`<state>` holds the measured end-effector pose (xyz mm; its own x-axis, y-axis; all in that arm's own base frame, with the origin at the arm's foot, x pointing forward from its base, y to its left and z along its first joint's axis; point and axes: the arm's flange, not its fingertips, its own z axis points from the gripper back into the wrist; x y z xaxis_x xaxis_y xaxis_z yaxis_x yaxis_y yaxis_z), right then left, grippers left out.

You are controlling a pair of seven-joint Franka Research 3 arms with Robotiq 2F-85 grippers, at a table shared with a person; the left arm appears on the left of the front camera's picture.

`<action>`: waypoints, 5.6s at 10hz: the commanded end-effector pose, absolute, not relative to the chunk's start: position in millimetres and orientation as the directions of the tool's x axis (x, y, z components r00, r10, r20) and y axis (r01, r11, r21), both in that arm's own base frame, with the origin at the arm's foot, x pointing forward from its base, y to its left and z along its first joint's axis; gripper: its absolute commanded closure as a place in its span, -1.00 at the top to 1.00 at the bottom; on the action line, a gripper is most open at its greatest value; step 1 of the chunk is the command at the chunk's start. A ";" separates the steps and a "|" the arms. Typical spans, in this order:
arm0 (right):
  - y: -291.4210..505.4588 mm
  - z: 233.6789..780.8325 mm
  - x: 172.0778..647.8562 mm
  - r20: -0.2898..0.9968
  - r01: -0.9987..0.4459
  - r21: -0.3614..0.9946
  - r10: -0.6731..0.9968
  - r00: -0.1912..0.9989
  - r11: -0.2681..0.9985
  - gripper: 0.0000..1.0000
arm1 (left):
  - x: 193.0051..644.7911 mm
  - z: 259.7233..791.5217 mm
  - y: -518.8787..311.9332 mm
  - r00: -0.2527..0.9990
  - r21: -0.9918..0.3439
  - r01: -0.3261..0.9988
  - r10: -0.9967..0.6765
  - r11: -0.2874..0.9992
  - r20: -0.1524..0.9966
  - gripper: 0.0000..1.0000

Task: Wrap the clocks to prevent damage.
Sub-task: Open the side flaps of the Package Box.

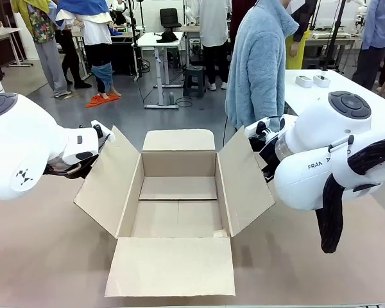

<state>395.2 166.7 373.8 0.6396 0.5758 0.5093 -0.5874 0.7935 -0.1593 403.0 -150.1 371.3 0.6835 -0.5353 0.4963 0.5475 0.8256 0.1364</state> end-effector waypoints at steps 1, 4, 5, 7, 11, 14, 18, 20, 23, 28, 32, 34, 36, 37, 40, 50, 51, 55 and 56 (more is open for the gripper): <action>166.8 373.7 395.2 0.509 -0.587 -0.159 0.575 0.640 0.794 1.00 | 403.0 371.4 -150.1 0.683 0.137 0.548 -0.536 0.825 0.497 1.00; 166.8 373.7 395.2 0.509 -0.587 -0.159 0.575 0.640 0.794 1.00 | 403.0 371.4 -150.1 0.683 0.137 0.548 -0.536 0.825 0.497 1.00; 166.8 373.7 395.2 0.509 -0.587 -0.159 0.575 0.640 0.794 1.00 | 403.0 371.4 -150.1 0.683 0.137 0.548 -0.536 0.825 0.497 1.00; 161.8 402.2 389.4 0.466 -0.572 -0.165 0.575 0.673 0.803 1.00 | 401.5 402.9 -136.0 0.635 0.167 0.616 -0.611 0.770 0.472 1.00; 132.6 543.6 382.2 0.412 -0.470 -0.197 0.508 0.757 0.860 1.00 | 395.4 546.8 -94.5 0.670 0.183 0.632 -0.650 0.753 0.359 1.00; 139.9 627.8 340.9 0.427 -0.464 -0.246 0.524 0.737 0.851 1.00 | 368.6 622.4 -80.7 0.672 0.206 0.631 -0.659 0.748 0.337 1.00; 136.0 643.6 335.9 0.445 -0.477 -0.229 0.527 0.724 0.849 1.00 | 363.1 632.4 -80.1 0.683 0.173 0.621 -0.636 0.764 0.359 1.00; 136.0 643.6 335.9 0.445 -0.477 -0.229 0.527 0.724 0.849 1.00 | 363.1 632.4 -80.1 0.683 0.173 0.621 -0.636 0.764 0.359 1.00; 108.3 611.0 356.3 0.611 -0.672 -0.109 0.582 0.536 0.733 1.00 | 368.2 636.6 -61.7 0.429 0.133 0.826 -0.764 0.548 0.481 1.00; 52.3 548.1 385.3 0.809 -0.818 0.134 0.414 0.416 0.560 1.00 | 411.9 586.3 -17.6 0.199 -0.057 0.969 -0.626 0.239 0.754 1.00; 55.6 544.7 381.9 0.816 -0.802 0.111 0.407 0.411 0.587 1.00 | 413.9 560.5 -10.2 0.211 -0.065 0.962 -0.571 0.266 0.794 1.00; 48.5 542.4 382.3 0.810 -0.788 0.134 0.391 0.436 0.601 1.00 | 423.9 545.4 -8.6 0.265 -0.101 0.947 -0.564 0.305 0.782 1.00; 48.1 548.2 373.9 0.813 -0.810 0.129 0.407 0.417 0.572 1.00 | 418.9 550.5 -12.2 0.232 -0.080 0.957 -0.566 0.280 0.791 1.00; 49.5 548.5 373.7 0.806 -0.817 0.144 0.414 0.424 0.558 1.00 | 412.9 552.7 -11.5 0.232 -0.067 0.954 -0.577 0.293 0.783 1.00; 51.4 545.7 371.8 0.790 -0.858 0.115 0.477 0.384 0.500 0.03 | 400.5 560.2 -8.6 0.180 -0.005 0.957 -0.584 0.289 0.792 -0.20; 56.3 538.0 366.2 0.788 -0.878 0.120 0.493 0.368 0.464 -1.00 | 397.5 556.1 -5.5 0.156 0.009 0.967 -0.619 0.255 0.769 -1.00; 56.9 537.8 365.3 0.787 -0.879 0.117 0.496 0.366 0.462 -1.00 | 396.4 556.3 -6.6 0.155 0.011 0.967 -0.621 0.255 0.768 -1.00; 74.1 539.6 357.5 0.767 -0.850 0.190 0.467 0.441 0.491 -1.00 | 386.5 562.6 -18.9 0.185 0.036 0.955 -0.688 0.293 0.702 -1.00; 99.7 542.5 347.7 0.702 -0.808 0.271 0.468 0.537 0.523 -1.00 | 371.0 570.4 -36.9 0.212 0.052 0.947 -0.738 0.317 0.641 -1.00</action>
<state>356.2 77.4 540.8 0.4451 0.4898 0.7497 -0.8519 0.4897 0.1858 391.2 -21.0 565.1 0.1721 -0.6793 0.7134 0.9612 0.2742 0.0292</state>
